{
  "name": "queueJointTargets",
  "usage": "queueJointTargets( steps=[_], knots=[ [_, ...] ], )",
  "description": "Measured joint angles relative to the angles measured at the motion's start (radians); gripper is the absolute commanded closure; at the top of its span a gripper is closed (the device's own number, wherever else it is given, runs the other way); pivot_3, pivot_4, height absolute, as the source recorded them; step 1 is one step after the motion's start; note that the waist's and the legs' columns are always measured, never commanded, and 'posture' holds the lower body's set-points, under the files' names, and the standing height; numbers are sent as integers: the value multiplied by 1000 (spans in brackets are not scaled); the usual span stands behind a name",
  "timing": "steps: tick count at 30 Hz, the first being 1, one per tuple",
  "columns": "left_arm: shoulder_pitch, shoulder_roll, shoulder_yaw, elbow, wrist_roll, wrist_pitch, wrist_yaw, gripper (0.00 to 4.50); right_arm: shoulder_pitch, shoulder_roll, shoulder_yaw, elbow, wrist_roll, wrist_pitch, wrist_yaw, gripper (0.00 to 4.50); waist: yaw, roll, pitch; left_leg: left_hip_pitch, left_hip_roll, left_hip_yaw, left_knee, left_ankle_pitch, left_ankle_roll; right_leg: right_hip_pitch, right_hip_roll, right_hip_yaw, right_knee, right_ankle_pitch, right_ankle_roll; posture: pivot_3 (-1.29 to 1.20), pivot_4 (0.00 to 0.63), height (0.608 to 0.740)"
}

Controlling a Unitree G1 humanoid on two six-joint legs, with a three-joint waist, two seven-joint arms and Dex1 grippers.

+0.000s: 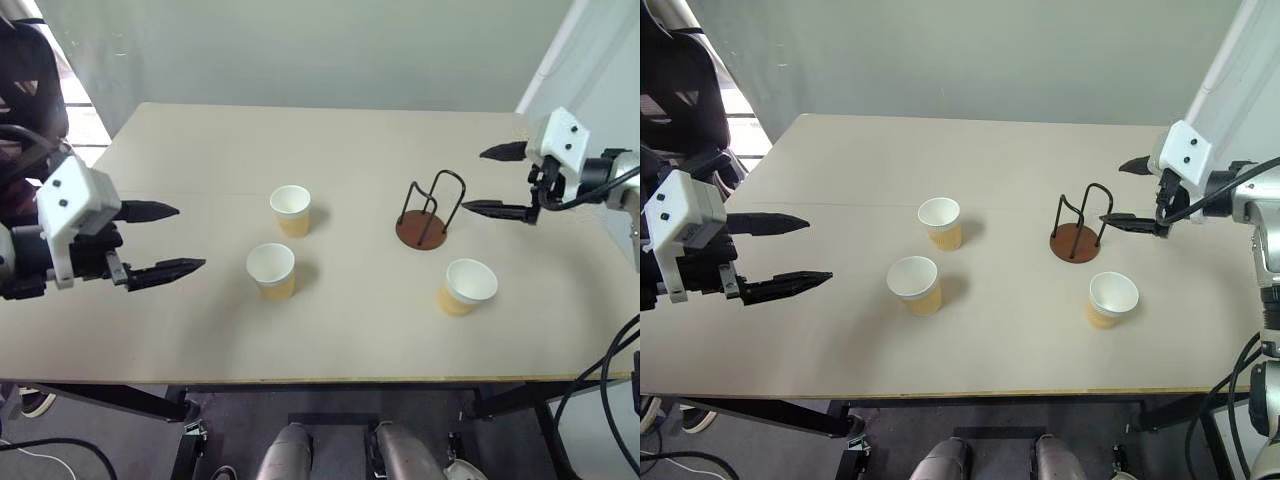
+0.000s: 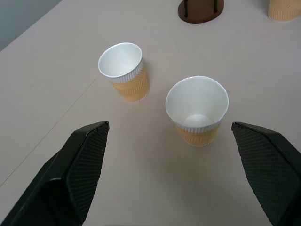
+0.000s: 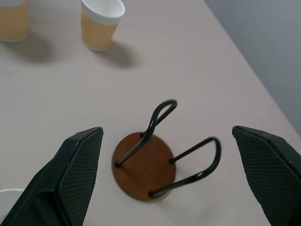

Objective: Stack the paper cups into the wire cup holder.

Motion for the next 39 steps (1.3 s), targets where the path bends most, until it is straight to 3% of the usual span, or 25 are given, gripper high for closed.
queueJointTargets(
  steps=[11,21,33,36,39],
  knots=[
    [-3,2,-4,5,1,-6,-4,26,-2,14,-9,34,-23,46,-92,0,0,0,0,0,0,0,0,0,0,0,1,0,0,0,0,0,150,740],
    [1,2,-3,-1,2,-6,0,26,-65,183,6,228,-90,236,-321,0,-1,0,0,0,1,0,-1,0,0,-2,1,0,1,1,0,0,150,740],
    [29,2,5,-12,7,-2,2,26,-111,278,3,356,-92,281,-428,0,2,0,0,-1,1,0,-1,-1,-1,-3,1,0,1,1,0,0,150,740],
    [32,2,8,-20,7,2,2,0,-131,302,2,399,-94,268,-463,611,1,0,0,-1,2,0,-2,-1,-1,-3,1,0,1,2,-1,0,150,740],
    [36,2,14,-23,7,6,2,0,-149,314,2,443,-101,247,-484,1691,2,0,0,-1,2,0,-2,-1,-2,-3,1,0,1,2,-1,0,150,740]
  ],
)
